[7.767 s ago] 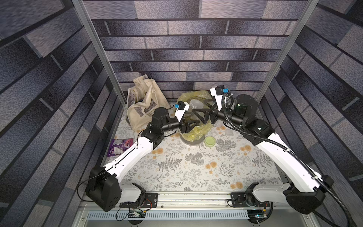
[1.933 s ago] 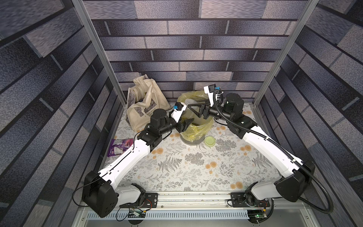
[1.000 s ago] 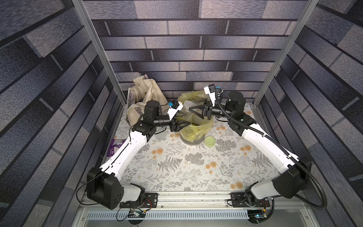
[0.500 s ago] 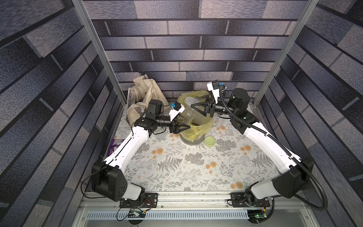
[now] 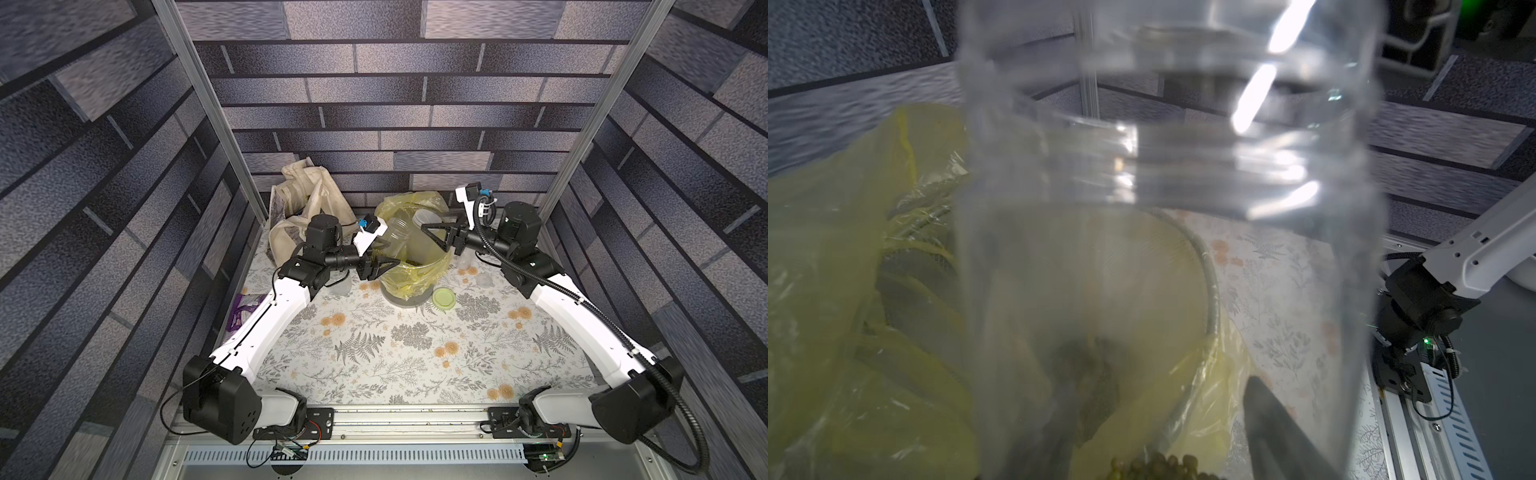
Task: Empty moldy mung beans from jars
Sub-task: Place the lid at the center of the board.
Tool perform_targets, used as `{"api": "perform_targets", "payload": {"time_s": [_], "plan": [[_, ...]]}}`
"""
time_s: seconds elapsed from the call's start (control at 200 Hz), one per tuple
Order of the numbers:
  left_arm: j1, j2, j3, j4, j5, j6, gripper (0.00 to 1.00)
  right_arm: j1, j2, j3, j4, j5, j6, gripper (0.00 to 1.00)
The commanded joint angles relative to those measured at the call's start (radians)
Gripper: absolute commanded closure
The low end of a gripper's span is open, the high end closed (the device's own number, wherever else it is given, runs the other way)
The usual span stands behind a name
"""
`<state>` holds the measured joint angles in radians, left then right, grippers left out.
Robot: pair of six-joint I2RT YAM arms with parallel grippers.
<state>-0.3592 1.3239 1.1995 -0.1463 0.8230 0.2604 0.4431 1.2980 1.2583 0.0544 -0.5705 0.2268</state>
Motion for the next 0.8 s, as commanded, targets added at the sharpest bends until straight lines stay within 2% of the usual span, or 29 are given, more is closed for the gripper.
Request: {"api": "perform_targets", "payload": {"time_s": [0.0, 0.15, 0.316, 0.481, 0.611, 0.796], "plan": [[-0.020, -0.058, -0.012, 0.084, -0.084, -0.044, 0.50, -0.014, -0.092, -0.079, -0.030, 0.142, -0.049, 0.56], [-0.032, -0.068, -0.024, 0.111, -0.131, -0.071, 0.50, -0.017, -0.204, -0.182, -0.079, 0.281, -0.080, 0.56], [-0.047, -0.083, -0.054, 0.164, -0.190, -0.106, 0.49, -0.017, -0.352, -0.418, -0.038, 0.506, -0.070, 0.57], [-0.071, -0.091, -0.056, 0.175, -0.263, -0.131, 0.48, -0.017, -0.424, -0.594, -0.029, 0.681, -0.056, 0.57], [-0.098, -0.096, -0.067, 0.198, -0.284, -0.150, 0.48, -0.018, -0.418, -0.734, 0.075, 0.830, 0.013, 0.57], [-0.130, -0.104, -0.064, 0.176, -0.303, -0.135, 0.48, -0.017, -0.275, -0.814, 0.188, 0.995, 0.045, 0.57]]}}
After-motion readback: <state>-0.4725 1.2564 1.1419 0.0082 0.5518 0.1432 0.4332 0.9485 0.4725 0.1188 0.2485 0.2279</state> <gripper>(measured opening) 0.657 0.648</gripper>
